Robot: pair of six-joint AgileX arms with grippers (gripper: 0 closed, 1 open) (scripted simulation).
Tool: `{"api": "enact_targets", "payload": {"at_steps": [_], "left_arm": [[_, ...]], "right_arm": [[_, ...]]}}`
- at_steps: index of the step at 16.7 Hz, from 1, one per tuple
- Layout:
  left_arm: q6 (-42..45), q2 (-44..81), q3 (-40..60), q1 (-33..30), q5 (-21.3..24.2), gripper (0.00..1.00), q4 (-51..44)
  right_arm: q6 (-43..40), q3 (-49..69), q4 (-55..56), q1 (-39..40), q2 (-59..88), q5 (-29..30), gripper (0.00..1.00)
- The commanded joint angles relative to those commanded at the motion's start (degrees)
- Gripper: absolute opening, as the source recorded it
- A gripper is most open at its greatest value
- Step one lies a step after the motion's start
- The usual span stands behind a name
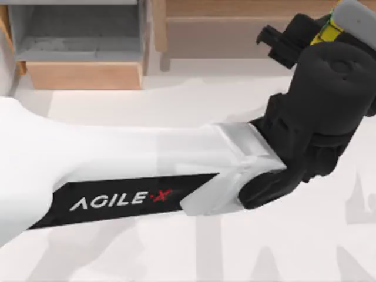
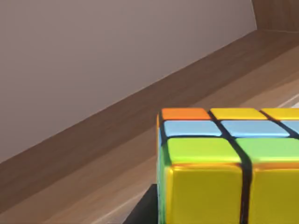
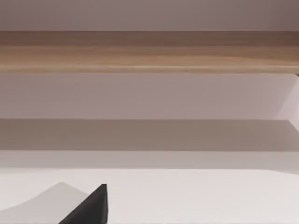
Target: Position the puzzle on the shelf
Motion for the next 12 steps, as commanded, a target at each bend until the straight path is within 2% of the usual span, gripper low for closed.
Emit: {"api": "enact_targets", "payload": {"at_steps": [5,12], "left_arm": [[-3.17,8.77,2.8,-2.15,-4.31,0.0,20.05],[-5.52,21.61,8.93,5.85,-7.88,0.0,34.26]], "right_arm": [[0.0,0.0,0.0,0.0,0.0,0.0,1.0],[0.0,0.0,0.0,0.0,0.0,0.0,1.0]]}}
